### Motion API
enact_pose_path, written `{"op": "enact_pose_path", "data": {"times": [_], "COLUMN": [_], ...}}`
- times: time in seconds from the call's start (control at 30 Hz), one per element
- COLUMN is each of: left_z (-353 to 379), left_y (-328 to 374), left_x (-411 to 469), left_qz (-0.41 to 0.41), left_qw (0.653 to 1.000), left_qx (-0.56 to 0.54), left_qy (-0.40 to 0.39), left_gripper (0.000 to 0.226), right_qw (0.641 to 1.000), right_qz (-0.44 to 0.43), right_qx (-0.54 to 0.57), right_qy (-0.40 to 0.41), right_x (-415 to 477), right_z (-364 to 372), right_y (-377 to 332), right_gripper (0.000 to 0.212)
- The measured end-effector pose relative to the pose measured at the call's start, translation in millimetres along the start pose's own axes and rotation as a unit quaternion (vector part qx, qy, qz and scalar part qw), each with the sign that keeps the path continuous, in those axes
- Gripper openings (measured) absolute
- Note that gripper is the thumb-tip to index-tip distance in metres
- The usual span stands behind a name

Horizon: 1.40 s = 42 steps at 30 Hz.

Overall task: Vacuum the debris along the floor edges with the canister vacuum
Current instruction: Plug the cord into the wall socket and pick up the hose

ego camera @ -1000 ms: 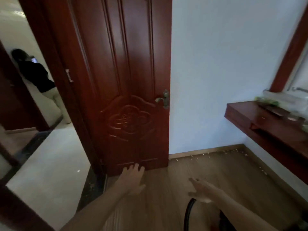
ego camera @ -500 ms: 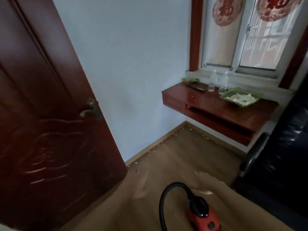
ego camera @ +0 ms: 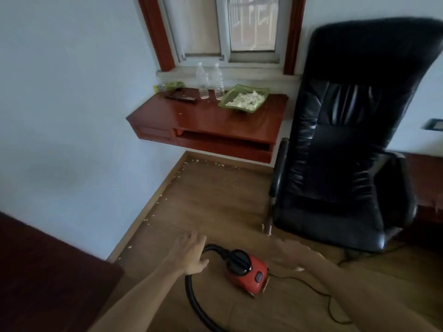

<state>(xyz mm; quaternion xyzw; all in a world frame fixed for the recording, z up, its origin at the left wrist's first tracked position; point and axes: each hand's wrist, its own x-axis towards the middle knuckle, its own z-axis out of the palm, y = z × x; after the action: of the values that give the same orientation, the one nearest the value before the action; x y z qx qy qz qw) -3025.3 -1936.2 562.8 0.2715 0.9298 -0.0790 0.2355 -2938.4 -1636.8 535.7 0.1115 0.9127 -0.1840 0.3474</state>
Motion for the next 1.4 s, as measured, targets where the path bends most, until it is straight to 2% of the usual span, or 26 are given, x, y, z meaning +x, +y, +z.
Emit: {"op": "enact_pose_path", "data": {"times": [0.07, 0.2, 0.33, 0.47, 0.7, 0.93, 1.2, 1.3, 1.4], "left_z": [4, 25, 56, 92, 197, 348, 490, 530, 562], "left_y": [6, 22, 34, 40, 55, 70, 83, 78, 73], "left_x": [25, 64, 90, 113, 159, 201, 240, 252, 262], "left_qz": [0.030, 0.101, 0.179, 0.237, 0.249, 0.234, 0.232, 0.221, 0.241], "left_qw": [0.999, 0.991, 0.975, 0.953, 0.934, 0.906, 0.890, 0.882, 0.873], "left_qx": [0.014, 0.039, 0.080, 0.108, 0.127, 0.160, 0.150, 0.155, 0.173], "left_qy": [-0.026, -0.078, -0.107, -0.153, -0.222, -0.315, -0.364, -0.386, -0.388], "left_gripper": [0.067, 0.069, 0.071, 0.068, 0.072, 0.076, 0.064, 0.065, 0.063], "right_qw": [1.000, 0.994, 0.967, 0.948, 0.924, 0.917, 0.913, 0.893, 0.855], "right_qz": [0.023, 0.093, 0.219, 0.269, 0.294, 0.285, 0.258, 0.272, 0.313], "right_qx": [0.006, 0.050, 0.125, 0.159, 0.229, 0.248, 0.265, 0.314, 0.383], "right_qy": [-0.011, -0.025, -0.048, -0.062, -0.092, -0.128, -0.173, -0.173, -0.154], "right_x": [1, 2, -3, -1, 31, 107, 182, 210, 239], "right_z": [14, 53, 105, 158, 265, 402, 541, 576, 604], "right_y": [18, 43, 57, 62, 79, 102, 116, 118, 119], "right_gripper": [0.066, 0.062, 0.077, 0.076, 0.076, 0.066, 0.063, 0.062, 0.063]}}
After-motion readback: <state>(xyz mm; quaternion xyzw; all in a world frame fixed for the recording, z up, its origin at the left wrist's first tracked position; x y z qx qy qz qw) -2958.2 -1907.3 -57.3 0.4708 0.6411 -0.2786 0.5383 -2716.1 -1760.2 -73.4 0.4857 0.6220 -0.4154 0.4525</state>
